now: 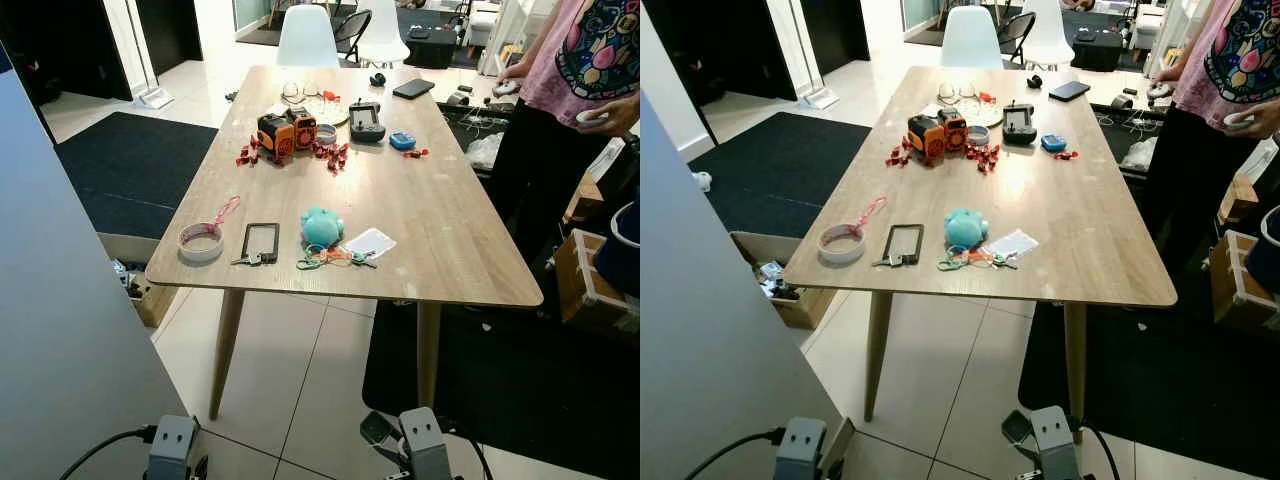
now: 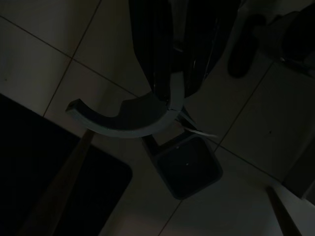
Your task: Hang keys on a hook
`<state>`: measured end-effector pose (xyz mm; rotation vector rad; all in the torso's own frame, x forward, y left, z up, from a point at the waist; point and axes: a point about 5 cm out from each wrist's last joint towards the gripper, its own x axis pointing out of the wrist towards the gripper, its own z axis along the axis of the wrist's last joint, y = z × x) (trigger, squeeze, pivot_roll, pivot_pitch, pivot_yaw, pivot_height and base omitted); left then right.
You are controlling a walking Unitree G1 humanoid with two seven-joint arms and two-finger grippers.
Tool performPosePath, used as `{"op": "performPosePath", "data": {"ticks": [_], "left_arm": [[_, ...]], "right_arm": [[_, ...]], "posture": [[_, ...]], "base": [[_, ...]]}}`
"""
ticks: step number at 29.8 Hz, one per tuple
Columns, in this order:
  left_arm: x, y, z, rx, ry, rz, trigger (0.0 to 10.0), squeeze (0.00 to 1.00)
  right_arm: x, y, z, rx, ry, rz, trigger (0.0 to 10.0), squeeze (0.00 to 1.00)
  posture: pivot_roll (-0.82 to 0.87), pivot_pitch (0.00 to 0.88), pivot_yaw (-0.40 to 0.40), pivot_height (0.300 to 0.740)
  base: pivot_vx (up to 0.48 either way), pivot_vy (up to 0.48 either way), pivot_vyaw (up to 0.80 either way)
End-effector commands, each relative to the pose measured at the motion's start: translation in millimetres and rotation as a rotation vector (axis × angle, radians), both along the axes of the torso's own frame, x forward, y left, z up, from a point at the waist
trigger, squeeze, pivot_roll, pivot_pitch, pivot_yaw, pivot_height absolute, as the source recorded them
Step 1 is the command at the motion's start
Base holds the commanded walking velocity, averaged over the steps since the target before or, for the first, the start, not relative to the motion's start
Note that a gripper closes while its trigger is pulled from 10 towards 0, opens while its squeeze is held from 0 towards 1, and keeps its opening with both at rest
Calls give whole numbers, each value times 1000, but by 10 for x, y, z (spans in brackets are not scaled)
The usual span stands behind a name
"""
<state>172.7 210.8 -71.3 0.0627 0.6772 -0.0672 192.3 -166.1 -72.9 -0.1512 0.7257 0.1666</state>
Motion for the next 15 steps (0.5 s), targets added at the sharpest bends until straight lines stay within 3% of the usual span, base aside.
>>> {"op": "performPosePath", "data": {"ticks": [1,6,15], "left_arm": [[-71,-27,-47,-5,34,3,10000,0],[-96,-33,-57,-5,37,2,10000,0],[-150,-24,-73,-1,41,3,10000,0]], "right_arm": [[-25,-13,-10,-11,3,12,10000,0],[-37,-9,-17,-20,8,28,10000,0],[-43,10,-23,-30,14,53,10000,0]], "posture": [[63,31,-11,740],[62,28,-11,740],[63,30,-14,740]], "base": [[0,0,0],[0,0,0],[0,0,760]]}}
